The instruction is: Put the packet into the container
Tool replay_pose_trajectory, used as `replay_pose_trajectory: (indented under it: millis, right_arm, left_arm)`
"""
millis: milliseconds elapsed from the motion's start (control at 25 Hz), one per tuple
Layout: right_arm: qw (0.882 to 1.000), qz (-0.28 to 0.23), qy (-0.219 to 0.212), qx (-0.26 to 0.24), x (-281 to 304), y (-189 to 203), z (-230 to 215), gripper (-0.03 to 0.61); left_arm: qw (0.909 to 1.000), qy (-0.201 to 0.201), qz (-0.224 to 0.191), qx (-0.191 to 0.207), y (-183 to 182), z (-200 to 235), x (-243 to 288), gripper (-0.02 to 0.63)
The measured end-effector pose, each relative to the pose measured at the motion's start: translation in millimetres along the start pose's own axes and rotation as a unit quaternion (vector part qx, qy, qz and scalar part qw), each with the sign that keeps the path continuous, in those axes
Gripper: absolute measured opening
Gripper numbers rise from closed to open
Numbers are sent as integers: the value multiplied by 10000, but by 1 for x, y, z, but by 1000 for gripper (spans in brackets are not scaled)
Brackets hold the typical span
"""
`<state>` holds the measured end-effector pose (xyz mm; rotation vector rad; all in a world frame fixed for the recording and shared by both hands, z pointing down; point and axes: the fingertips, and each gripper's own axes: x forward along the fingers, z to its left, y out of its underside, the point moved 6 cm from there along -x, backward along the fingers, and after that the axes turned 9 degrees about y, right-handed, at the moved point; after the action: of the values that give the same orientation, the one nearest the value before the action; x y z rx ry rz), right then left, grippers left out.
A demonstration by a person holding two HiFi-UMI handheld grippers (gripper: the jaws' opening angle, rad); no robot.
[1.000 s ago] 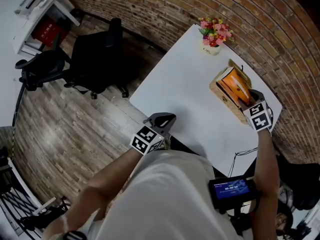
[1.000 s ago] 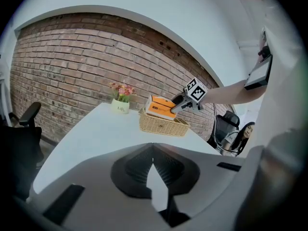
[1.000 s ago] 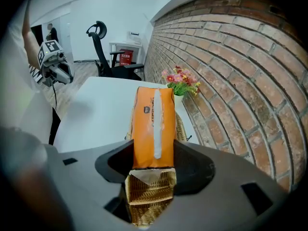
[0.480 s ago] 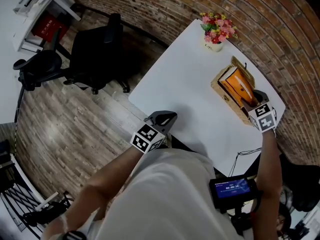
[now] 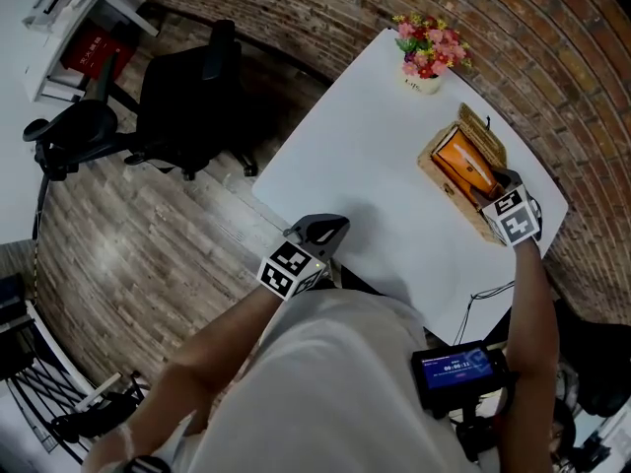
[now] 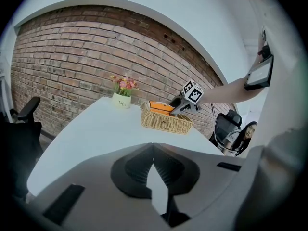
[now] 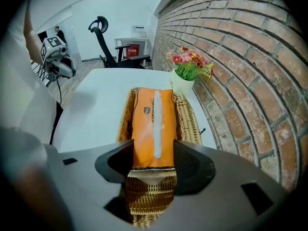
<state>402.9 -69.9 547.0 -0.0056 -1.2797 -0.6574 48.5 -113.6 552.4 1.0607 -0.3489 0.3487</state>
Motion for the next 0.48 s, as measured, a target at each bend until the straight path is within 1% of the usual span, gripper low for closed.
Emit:
replay_pose_trajectory:
  millis: [200,320,480]
  right_arm:
    - [9999,42,-88,23,10,10,2,235]
    - [9998,39,-162,109,15,8,5,236]
    - [9997,116,-218,88,23,9,5,236]
  left_arm:
    - [9999,45,68,-61,3,-3,3,11]
    - [9999,62,78,-33,1,-1,5,11]
    - [9999,97,107,-13,-3,0,13,11]
